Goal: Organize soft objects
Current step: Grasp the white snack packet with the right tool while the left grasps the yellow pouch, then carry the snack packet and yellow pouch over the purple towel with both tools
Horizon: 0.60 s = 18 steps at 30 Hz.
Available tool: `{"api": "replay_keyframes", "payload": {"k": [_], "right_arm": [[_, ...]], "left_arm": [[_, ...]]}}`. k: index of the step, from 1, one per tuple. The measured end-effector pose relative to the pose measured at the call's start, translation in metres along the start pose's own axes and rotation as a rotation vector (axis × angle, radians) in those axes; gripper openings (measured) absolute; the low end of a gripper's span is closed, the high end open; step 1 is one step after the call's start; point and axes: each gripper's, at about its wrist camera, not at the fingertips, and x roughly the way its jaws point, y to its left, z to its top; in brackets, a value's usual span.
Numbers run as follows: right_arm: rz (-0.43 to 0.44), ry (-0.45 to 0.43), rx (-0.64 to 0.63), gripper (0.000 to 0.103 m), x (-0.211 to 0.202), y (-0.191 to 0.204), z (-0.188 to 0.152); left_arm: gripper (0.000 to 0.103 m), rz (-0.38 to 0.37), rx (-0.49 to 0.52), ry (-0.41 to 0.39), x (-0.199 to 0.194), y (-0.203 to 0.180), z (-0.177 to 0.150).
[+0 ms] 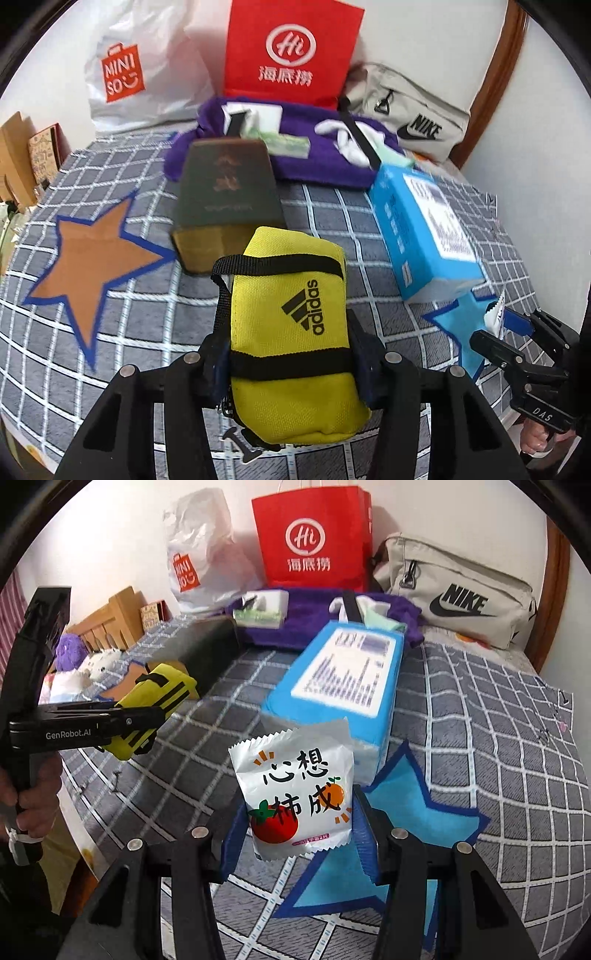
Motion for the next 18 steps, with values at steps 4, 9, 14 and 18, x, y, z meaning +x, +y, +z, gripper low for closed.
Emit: {"api": "replay_keyframes", "payload": {"k": [4, 9, 14, 18], "right_arm": [[-0.003, -0.023, 0.002, 0.052, -0.009, 0.0, 0.015], [-0.002, -0.042, 0.023, 0.052, -0.014, -0.004, 0.034], [-0.001, -0.055, 0.045, 0.052, -0.016, -0.009, 0.055], [-0.009, -0.064, 0.039, 0.052, -0.014, -0.011, 0.073]], "left_arm": [[0.05, -0.003, 0.012, -0.016, -0.009, 0.001, 0.008], [0.05, -0.006, 0.007, -0.03, -0.017, 0.001, 0.021], [0.051, -0.003, 0.009, -0.041, -0.024, 0.002, 0.036], [0.051, -0.006, 0.008, -0.05, -0.028, 0.002, 0.05]]}}
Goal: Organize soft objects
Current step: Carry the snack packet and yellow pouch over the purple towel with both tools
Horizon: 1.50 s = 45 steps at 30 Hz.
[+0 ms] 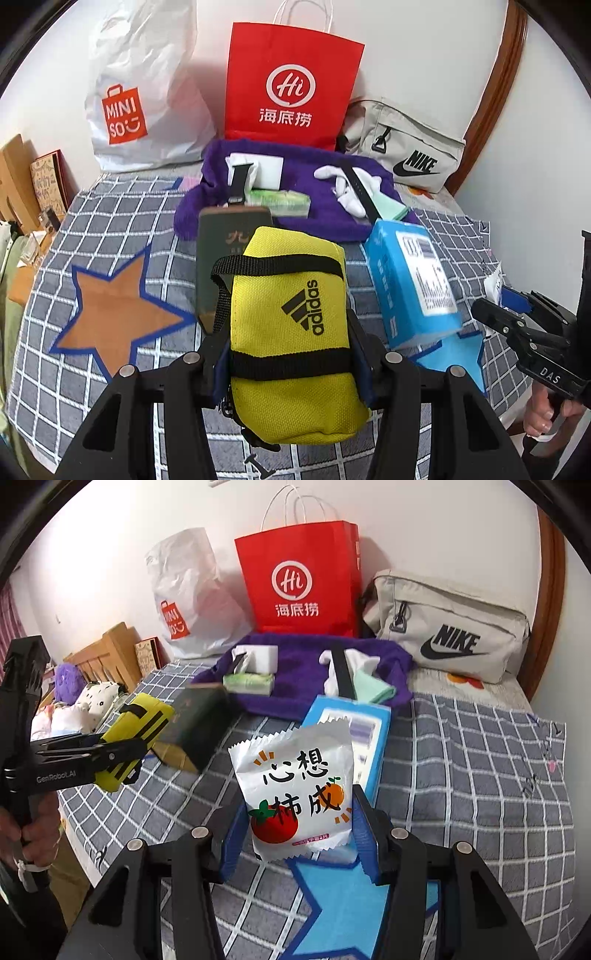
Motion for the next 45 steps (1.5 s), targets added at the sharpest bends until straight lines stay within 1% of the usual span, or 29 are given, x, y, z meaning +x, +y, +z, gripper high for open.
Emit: {"api": "replay_keyframes", "payload": {"k": [4, 10, 20, 24, 29, 32, 45], "right_arm": [[0.009, -0.011, 0.015, 0.052, 0.003, -0.003, 0.017], [0.008, -0.022, 0.004, 0.052, 0.009, -0.004, 0.042], [0.018, -0.023, 0.02, 0.052, 0.032, -0.011, 0.083], [0.033, -0.023, 0.037, 0.052, 0.044, -0.016, 0.097], [0.021, -0.023, 0.017, 0.052, 0.06, -0.019, 0.112], [0.03, -0.024, 0.018, 0.052, 0.069, -0.023, 0.121], [-0.002, -0.022, 0.047, 0.052, 0.107, -0.053, 0.156]], "left_arm": [[0.051, 0.009, 0.0, -0.009, -0.002, 0.001, 0.017], [0.051, 0.014, 0.006, -0.022, -0.001, 0.003, 0.04], [0.051, 0.018, 0.005, -0.024, 0.013, 0.006, 0.073], [0.051, 0.024, -0.001, -0.015, 0.024, 0.009, 0.085], [0.051, 0.025, 0.003, -0.011, 0.037, 0.01, 0.099], [0.052, 0.024, 0.008, -0.008, 0.045, 0.009, 0.108], [0.052, 0.012, 0.018, 0.016, 0.086, 0.006, 0.139]]}}
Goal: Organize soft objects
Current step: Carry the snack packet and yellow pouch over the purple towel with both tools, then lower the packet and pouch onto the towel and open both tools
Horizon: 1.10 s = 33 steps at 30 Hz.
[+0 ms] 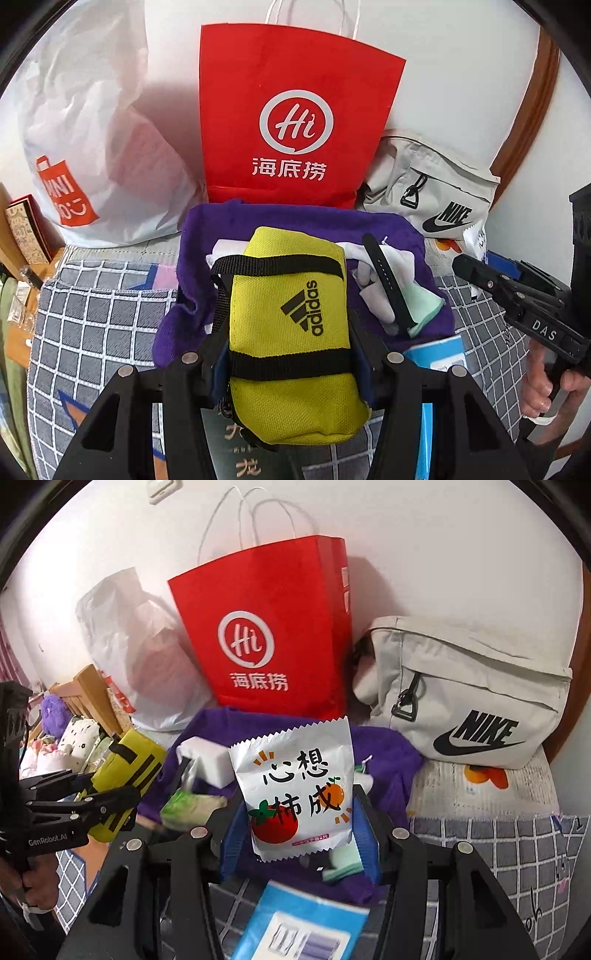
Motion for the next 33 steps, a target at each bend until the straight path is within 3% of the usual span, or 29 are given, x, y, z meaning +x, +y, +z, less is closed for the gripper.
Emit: {"api": "replay_keyframes", "payload": {"k": [33], "right_arm": [[0.006, 0.157, 0.049, 0.053, 0.081, -0.027, -0.002]], "left_arm": [[0.055, -0.015, -0.011, 0.085, 0.071, -0.002, 0.029]]}}
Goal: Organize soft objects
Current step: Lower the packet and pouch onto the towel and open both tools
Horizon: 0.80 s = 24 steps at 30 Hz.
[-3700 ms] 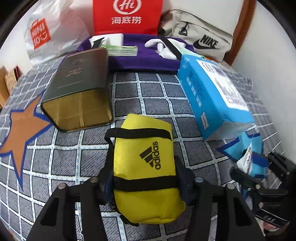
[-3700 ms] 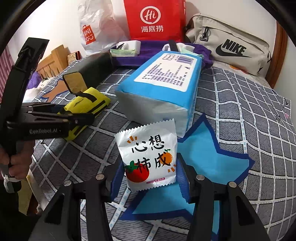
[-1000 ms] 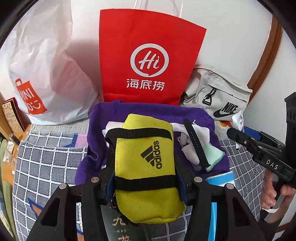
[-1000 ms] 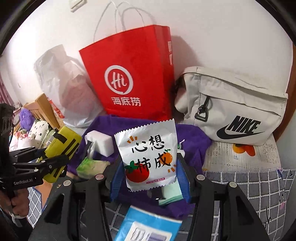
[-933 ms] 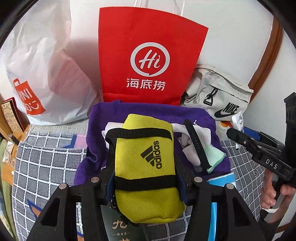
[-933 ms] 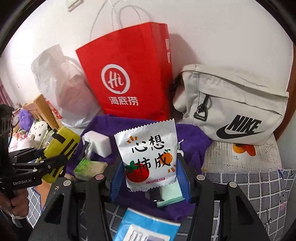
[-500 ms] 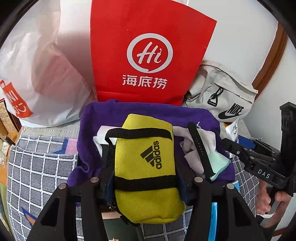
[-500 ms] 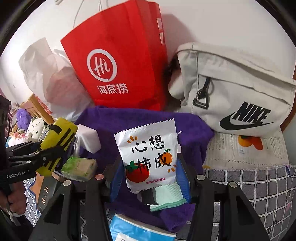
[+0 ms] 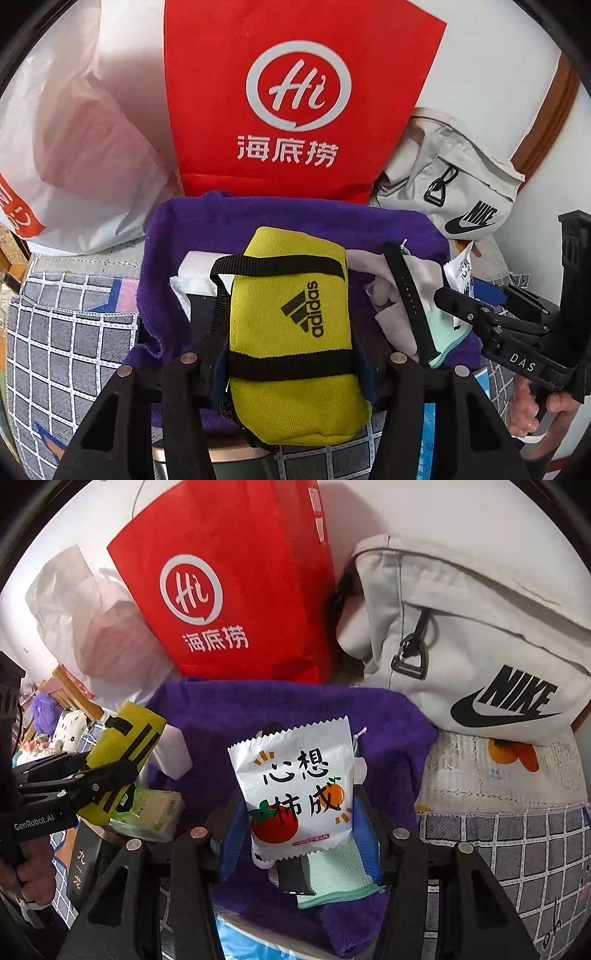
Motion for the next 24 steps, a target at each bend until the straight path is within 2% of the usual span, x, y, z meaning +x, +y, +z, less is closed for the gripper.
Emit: {"api": "replay_keyframes", "payload": {"k": [12, 18, 20, 22, 24], "right_arm": [[-0.019, 0.06, 0.026, 0.054, 0.026, -0.008, -0.004], [0.02, 0.05, 0.019, 0.067, 0.029, -0.004, -0.004], [0.025, 0.04, 0.017, 0.077, 0.028, -0.002, -0.004], [0.023, 0.03, 0.011, 0.078, 0.026, 0.0, -0.005], [0.022, 0.025, 0.007, 0.078, 0.025, 0.0, -0.004]], "left_arm": [[0.056, -0.004, -0.007, 0.036, 0.021, 0.004, 0.004], [0.061, -0.017, -0.016, 0.03, 0.023, 0.006, 0.005], [0.063, -0.016, -0.02, 0.035, 0.025, 0.006, 0.006], [0.064, -0.021, -0.028, 0.039, 0.026, 0.007, 0.006], [0.074, -0.026, -0.039, 0.04, 0.027, 0.008, 0.007]]}}
